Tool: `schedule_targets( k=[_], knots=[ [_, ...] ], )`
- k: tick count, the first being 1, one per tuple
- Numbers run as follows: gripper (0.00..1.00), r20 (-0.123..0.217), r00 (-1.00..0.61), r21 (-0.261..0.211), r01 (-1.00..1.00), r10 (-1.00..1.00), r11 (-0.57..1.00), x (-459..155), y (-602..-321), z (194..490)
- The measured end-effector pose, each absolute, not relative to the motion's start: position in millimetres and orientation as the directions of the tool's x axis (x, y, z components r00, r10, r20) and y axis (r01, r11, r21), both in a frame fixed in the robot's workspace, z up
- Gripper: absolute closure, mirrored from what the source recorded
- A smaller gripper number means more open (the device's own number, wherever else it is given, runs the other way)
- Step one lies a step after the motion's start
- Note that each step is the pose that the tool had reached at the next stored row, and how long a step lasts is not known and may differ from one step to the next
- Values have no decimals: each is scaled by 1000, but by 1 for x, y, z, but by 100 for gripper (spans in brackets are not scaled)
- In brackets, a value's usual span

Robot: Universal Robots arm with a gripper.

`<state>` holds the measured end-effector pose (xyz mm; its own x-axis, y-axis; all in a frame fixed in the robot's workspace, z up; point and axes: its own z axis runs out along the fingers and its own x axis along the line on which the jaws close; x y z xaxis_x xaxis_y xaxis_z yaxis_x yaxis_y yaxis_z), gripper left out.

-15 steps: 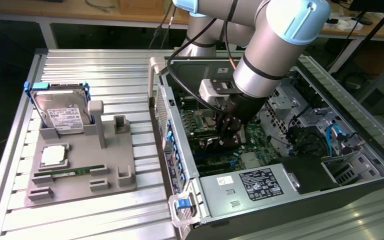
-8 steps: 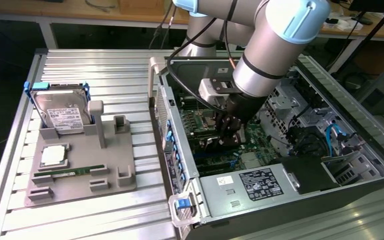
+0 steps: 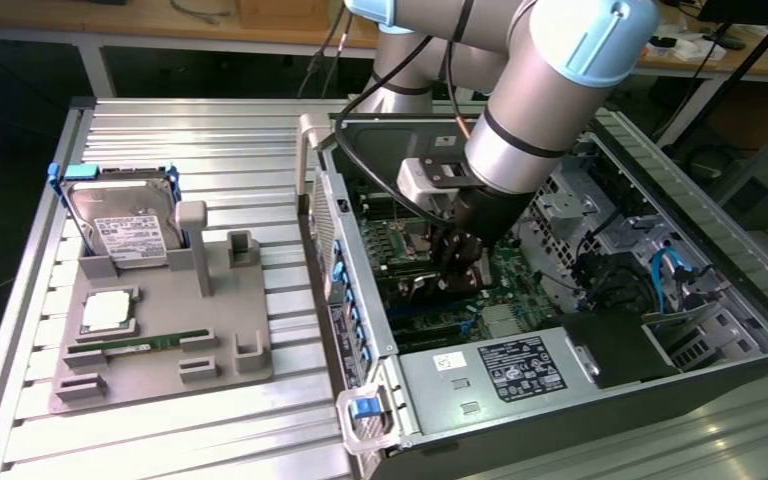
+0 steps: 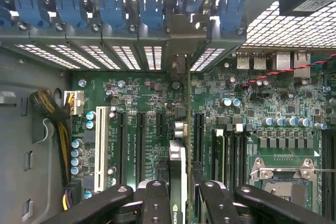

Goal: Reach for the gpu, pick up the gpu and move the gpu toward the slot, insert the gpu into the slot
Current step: 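Insert the gpu into the slot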

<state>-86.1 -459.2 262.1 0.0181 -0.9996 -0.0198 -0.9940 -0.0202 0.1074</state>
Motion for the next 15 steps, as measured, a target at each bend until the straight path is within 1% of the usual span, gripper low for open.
schedule_targets(
  k=[15],
  knots=[
    [73, -18, 22, 107, -994, -1000, -23, -86, -459, 257]
  ],
)
